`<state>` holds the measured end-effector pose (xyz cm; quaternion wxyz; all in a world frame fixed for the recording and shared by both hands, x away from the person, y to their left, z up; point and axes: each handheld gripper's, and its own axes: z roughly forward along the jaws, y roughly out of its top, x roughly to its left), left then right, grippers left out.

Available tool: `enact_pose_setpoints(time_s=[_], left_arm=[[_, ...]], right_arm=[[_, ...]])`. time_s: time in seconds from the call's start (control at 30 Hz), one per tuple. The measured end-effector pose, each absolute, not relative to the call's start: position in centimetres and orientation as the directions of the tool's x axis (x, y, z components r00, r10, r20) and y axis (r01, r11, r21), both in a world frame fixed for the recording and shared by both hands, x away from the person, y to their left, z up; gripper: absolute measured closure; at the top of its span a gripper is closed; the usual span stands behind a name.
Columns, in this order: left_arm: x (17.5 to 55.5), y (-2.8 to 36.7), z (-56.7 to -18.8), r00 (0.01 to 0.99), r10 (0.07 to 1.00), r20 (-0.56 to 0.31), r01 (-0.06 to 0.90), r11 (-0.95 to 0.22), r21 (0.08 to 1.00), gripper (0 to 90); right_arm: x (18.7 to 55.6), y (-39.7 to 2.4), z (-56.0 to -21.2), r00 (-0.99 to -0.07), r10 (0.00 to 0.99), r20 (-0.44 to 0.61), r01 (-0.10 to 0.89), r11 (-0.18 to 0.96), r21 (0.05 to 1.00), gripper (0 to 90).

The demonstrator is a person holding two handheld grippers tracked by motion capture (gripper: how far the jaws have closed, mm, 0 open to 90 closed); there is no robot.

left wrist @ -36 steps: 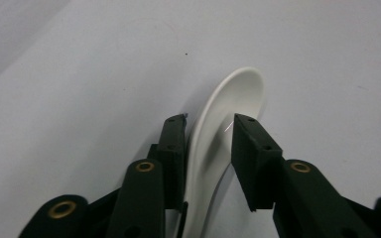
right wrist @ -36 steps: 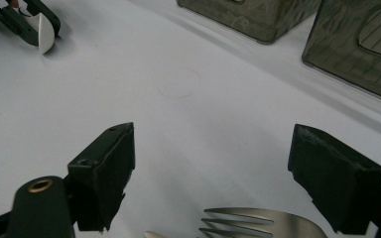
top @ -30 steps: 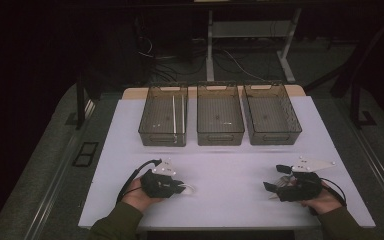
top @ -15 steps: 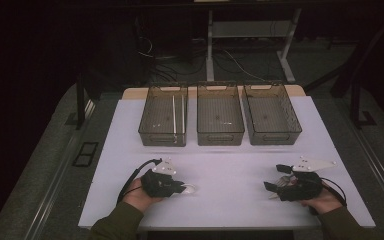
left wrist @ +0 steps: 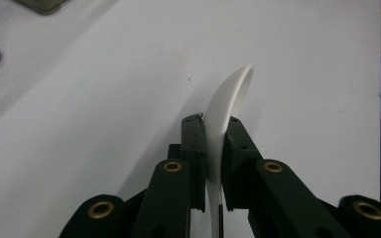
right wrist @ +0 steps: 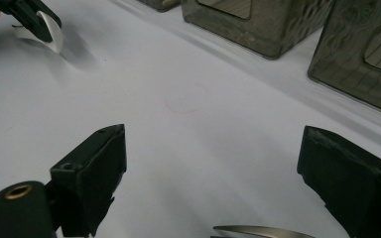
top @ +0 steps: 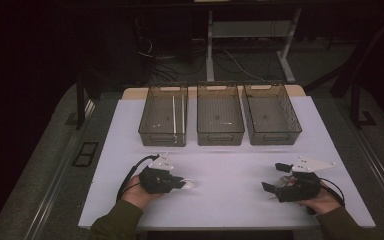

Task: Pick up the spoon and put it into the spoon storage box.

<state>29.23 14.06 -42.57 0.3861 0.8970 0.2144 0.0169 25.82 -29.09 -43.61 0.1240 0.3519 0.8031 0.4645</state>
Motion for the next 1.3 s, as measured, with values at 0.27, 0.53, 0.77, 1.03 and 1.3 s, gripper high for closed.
enact_pose_setpoints(time_s=[0.27,0.53,0.77,1.03,1.3], left_arm=[[29.7,14.0,-41.9,0.912,0.388,-0.134,0.359,-0.595,0.719,81.3],[30.4,13.5,-41.0,0.916,0.382,-0.125,0.341,-0.572,0.747,81.3],[31.0,12.8,-40.3,0.92,0.375,-0.118,0.325,-0.557,0.764,81.3],[32.2,11.2,-39.1,0.93,0.356,-0.093,0.289,-0.55,0.783,81.3],[33.3,10.0,-38.2,0.933,0.352,-0.072,0.265,-0.539,0.799,81.3]], right_arm=[[25.9,-29.0,-43.7,-0.723,0.68,0.125,0.456,0.333,0.825,11.8],[25.9,-28.9,-43.8,-0.72,0.683,0.124,0.459,0.334,0.823,11.8],[25.9,-28.9,-43.7,-0.723,0.68,0.122,0.457,0.338,0.823,11.8],[25.8,-28.9,-43.7,-0.725,0.678,0.122,0.455,0.337,0.824,11.8],[25.8,-28.9,-43.7,-0.724,0.679,0.123,0.455,0.337,0.824,11.8]])
